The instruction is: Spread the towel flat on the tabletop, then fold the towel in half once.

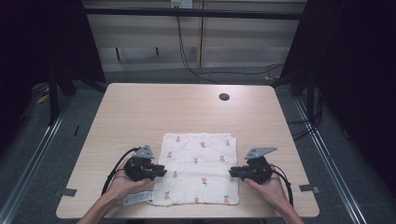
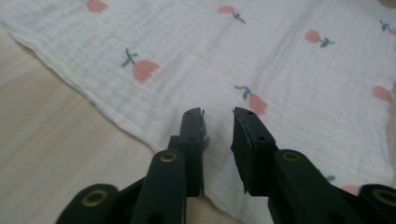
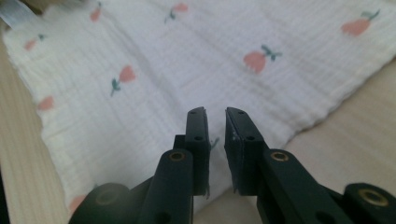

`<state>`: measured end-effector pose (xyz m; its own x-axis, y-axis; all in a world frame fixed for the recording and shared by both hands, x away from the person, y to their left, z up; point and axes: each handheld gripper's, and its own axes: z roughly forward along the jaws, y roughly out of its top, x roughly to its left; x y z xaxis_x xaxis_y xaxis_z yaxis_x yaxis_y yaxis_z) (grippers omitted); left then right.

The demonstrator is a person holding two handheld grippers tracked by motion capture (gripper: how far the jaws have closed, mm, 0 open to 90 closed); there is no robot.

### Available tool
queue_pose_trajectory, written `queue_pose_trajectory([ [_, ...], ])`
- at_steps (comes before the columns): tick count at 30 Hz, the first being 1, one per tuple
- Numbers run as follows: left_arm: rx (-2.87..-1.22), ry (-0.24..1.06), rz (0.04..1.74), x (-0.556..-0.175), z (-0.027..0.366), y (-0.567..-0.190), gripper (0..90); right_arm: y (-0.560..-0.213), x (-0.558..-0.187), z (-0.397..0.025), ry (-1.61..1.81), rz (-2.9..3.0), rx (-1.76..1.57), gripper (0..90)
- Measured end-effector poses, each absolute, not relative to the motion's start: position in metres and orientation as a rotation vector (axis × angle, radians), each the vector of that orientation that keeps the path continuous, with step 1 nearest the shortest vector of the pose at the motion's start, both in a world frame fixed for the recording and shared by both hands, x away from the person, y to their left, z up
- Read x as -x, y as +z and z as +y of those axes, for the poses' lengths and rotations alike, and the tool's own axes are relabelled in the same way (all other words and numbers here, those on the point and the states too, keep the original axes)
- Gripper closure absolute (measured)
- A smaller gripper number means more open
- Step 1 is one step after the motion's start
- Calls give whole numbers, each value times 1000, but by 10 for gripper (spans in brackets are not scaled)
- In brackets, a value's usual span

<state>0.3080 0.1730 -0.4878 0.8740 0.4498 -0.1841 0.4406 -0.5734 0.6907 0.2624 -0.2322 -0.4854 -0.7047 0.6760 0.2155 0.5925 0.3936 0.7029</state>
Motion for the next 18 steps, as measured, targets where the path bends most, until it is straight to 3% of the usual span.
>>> queue_pose_trajectory([
  [6, -2186, 10, 706, -331, 175, -486, 659, -481, -281, -243, 1206, 2458, -1205, 722],
  [12, -2227, -20, 726, -342, 168, -491, 646, -476, -303, -246, 1165, 2400, -1201, 697],
  [18, -2170, 23, 801, -362, 186, -475, 579, -479, -341, -253, 1125, 2346, -1248, 644],
])
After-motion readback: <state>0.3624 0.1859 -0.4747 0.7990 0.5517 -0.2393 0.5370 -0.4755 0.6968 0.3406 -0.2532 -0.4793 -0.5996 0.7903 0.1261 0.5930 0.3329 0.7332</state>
